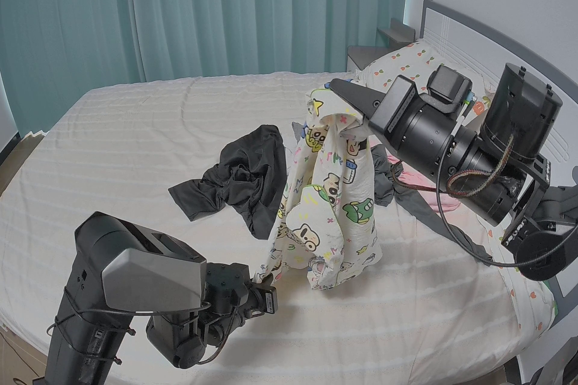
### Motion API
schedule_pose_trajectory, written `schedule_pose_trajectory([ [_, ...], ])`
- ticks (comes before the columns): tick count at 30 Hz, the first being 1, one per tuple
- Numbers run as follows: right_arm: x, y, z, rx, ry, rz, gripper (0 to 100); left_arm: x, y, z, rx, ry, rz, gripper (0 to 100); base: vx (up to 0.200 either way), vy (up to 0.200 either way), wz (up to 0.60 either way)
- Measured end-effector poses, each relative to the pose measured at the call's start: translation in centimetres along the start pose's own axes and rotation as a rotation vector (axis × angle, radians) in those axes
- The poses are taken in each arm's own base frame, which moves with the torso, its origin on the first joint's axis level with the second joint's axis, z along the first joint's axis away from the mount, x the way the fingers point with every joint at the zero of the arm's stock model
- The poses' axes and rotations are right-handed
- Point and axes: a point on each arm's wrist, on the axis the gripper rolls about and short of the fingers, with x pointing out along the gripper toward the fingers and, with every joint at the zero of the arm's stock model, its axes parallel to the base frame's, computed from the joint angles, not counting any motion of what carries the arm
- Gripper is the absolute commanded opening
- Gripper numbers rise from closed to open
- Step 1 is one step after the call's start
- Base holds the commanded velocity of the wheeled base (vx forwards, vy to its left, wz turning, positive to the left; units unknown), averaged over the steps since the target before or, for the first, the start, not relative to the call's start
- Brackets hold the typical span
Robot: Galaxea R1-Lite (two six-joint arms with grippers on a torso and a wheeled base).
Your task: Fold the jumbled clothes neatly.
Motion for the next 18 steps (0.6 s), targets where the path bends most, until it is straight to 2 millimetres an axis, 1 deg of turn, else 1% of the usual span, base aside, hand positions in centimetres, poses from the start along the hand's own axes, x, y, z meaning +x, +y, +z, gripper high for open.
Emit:
schedule_pose_trajectory([
  [4,-0.5,-1.2,0.2,-0.003,-0.003,-0.040,0,-0.3,0.4,1.0,-0.064,-0.024,0.012,0,0.000,0.000,0.00],
  [9,-2.0,-3.5,0.4,-0.012,0.004,-0.129,0,-1.5,1.1,3.0,-0.142,-0.069,0.027,0,0.000,0.000,0.00],
  [14,-3.8,-5.6,0.8,-0.019,-0.008,-0.209,0,-3.1,1.4,6.3,-0.240,-0.178,0.051,0,0.000,0.000,0.00],
  [18,-5.3,-7.2,1.1,-0.033,-0.035,-0.260,0,-5.1,1.1,9.9,-0.314,-0.305,0.042,0,0.000,0.000,0.00],
])
